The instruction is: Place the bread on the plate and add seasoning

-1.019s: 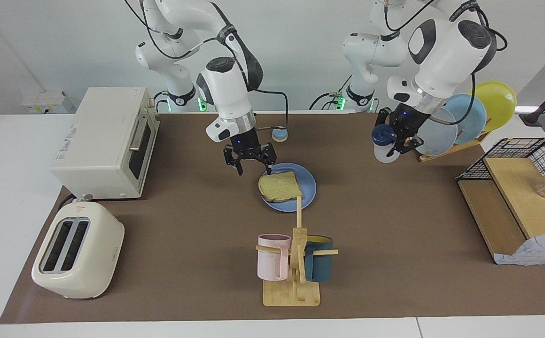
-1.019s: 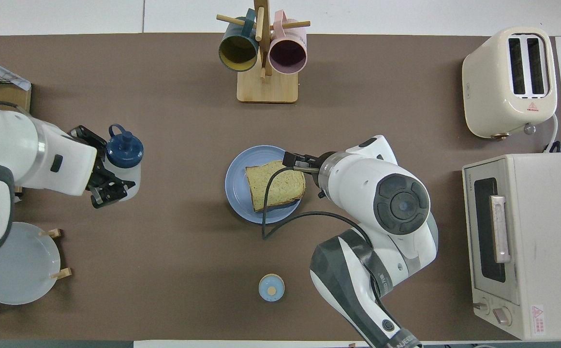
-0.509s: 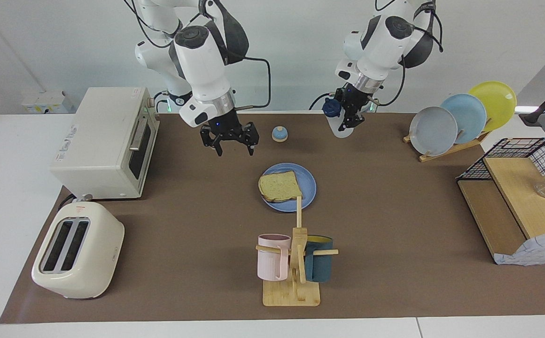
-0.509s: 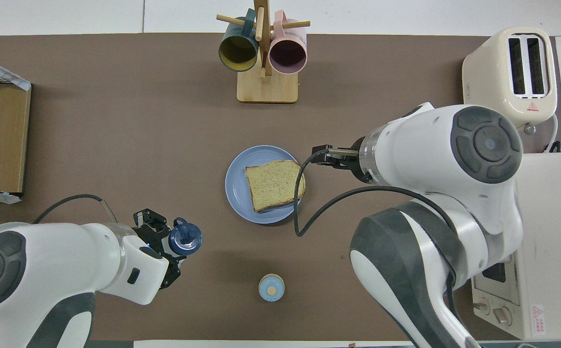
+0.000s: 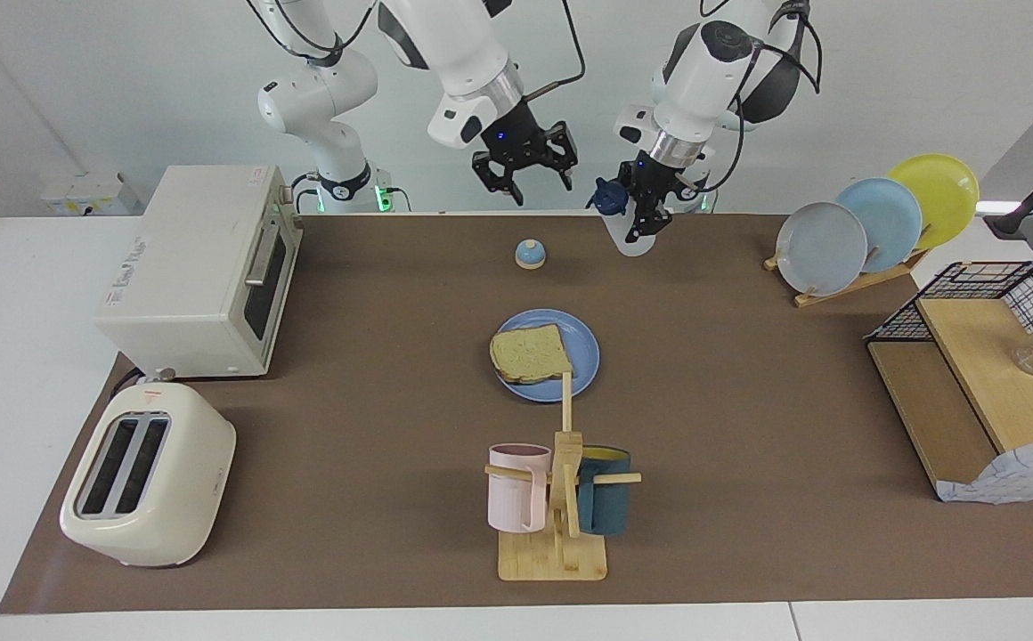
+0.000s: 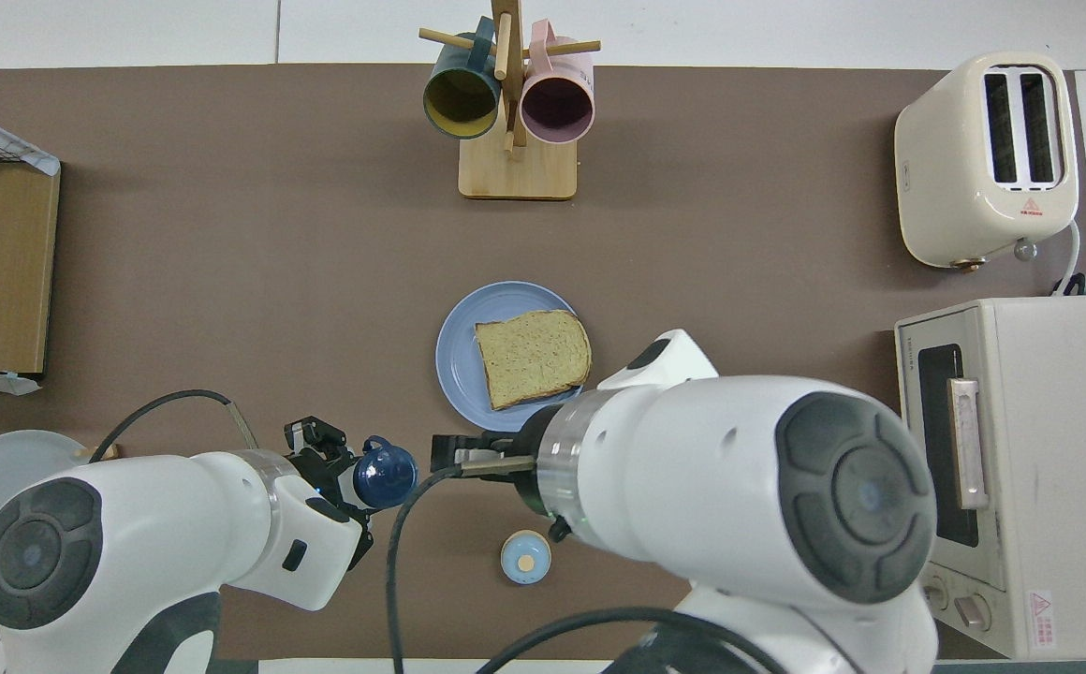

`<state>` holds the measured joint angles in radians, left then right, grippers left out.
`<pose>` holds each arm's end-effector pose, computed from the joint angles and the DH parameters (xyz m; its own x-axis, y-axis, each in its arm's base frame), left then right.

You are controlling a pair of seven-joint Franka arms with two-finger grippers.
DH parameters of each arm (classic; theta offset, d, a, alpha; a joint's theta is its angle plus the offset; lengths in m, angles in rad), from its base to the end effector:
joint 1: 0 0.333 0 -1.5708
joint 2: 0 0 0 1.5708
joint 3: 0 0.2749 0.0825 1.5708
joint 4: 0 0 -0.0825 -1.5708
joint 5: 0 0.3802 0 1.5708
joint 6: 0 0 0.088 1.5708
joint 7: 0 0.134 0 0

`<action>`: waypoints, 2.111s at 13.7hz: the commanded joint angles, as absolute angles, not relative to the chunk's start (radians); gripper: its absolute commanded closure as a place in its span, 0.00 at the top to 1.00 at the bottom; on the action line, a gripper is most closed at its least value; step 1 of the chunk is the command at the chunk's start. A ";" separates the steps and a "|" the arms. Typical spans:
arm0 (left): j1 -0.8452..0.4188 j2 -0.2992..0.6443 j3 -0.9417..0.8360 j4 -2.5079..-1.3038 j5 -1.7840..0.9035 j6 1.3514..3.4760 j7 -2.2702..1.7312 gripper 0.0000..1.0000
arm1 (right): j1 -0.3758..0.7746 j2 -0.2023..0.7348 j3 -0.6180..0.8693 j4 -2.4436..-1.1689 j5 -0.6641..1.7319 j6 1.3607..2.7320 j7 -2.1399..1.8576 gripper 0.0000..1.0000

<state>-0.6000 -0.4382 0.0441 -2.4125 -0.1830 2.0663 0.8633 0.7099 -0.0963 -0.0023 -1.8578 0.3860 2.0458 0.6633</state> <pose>0.3668 -0.2444 0.4194 0.2274 -0.9541 0.1948 -0.9737 -0.2203 0.0579 0.4122 0.3916 0.5253 0.9965 -0.0768 -0.0328 -0.0833 -0.8923 -0.4438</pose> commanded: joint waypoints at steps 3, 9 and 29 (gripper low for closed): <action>-0.611 -0.453 0.048 -2.428 -0.193 2.088 0.851 0.00 | 0.715 -0.094 0.052 -1.850 0.400 2.149 0.770 0.48; -0.611 -0.453 0.048 -2.428 -0.193 2.088 0.851 0.00 | 0.716 -0.086 0.066 -1.862 0.402 2.221 0.773 0.44; -0.609 -0.449 0.035 -2.425 -0.192 2.076 0.827 0.00 | 0.730 -0.064 0.069 -1.861 0.393 2.249 0.761 0.35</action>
